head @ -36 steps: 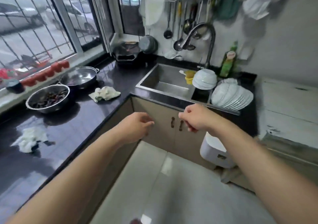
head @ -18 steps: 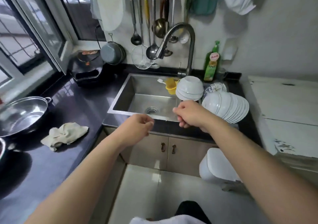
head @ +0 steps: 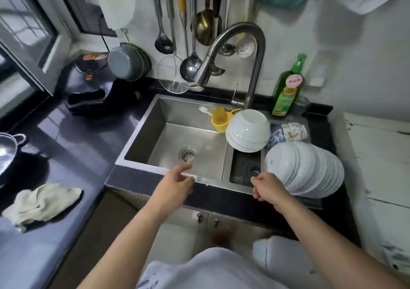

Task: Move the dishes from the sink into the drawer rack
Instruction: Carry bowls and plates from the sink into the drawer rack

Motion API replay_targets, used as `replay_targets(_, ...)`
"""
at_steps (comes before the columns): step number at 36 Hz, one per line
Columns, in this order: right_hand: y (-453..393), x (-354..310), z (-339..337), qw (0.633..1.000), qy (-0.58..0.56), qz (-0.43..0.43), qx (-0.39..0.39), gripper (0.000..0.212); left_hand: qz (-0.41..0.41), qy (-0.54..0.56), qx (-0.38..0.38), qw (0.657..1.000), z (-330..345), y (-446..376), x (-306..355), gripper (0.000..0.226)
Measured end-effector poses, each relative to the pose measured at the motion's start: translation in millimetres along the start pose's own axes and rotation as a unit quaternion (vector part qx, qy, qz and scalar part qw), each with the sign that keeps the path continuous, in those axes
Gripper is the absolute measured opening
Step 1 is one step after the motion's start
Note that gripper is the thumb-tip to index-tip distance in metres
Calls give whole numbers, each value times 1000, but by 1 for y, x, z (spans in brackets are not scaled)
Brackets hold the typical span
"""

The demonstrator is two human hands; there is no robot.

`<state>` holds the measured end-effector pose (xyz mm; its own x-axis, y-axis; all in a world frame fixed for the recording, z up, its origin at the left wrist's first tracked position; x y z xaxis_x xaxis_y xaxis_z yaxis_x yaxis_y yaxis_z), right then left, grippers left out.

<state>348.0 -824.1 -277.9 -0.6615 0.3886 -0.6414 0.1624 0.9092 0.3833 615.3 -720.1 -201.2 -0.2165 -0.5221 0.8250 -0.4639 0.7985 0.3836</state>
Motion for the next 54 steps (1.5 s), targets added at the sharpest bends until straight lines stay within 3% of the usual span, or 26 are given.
replay_targets(3, -31, -14, 5, 997, 57, -51, -10, 18, -38, 8, 5, 999, 20, -16, 1, 43)
replay_targets(8, -93, -65, -21, 956, 175, -204, 120, 9, -68, 12, 32, 997, 30, -40, 13, 40)
replay_targets(11, -127, -80, -30, 906, 257, -290, 169, 44, -84, 32, 33, 995, 33, -47, 18, 38)
replay_targets(14, -153, -81, -25, 860, 362, -336, 126, 87, -94, 36, 32, 994, 35, -57, 22, 36)
replay_targets(17, -166, -78, -16, 834, 402, -362, 103, 99, -104, 33, 29, 994, 35, -66, 23, 48)
replay_targets(24, -175, -83, -11, 805, 398, -417, 142, 78, -114, 51, 51, 991, 40, -78, 19, 27)
replay_targets(34, -177, -80, -20, 793, 366, -470, 131, 82, -118, 65, 56, 989, 48, -79, 28, 25)
replay_targets(42, -176, -80, -37, 773, 304, -530, 173, 82, -98, 58, 72, 991, 58, -81, 31, 25)
replay_targets(54, -121, -72, -89, 788, 151, -554, 221, 77, -84, 95, 71, 989, 65, -93, 47, 26)
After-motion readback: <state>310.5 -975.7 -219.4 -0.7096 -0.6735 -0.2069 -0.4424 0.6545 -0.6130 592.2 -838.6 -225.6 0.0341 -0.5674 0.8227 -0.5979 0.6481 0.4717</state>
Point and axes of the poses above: each hand's wrist, its own y-axis away from the middle knuckle, its own z-axis out of the palm, x = y × z, the point moved 5 cm from there along -y, towards the middle knuckle, and after that the axes turned 14 degrees about x, right-handed, at the moved point
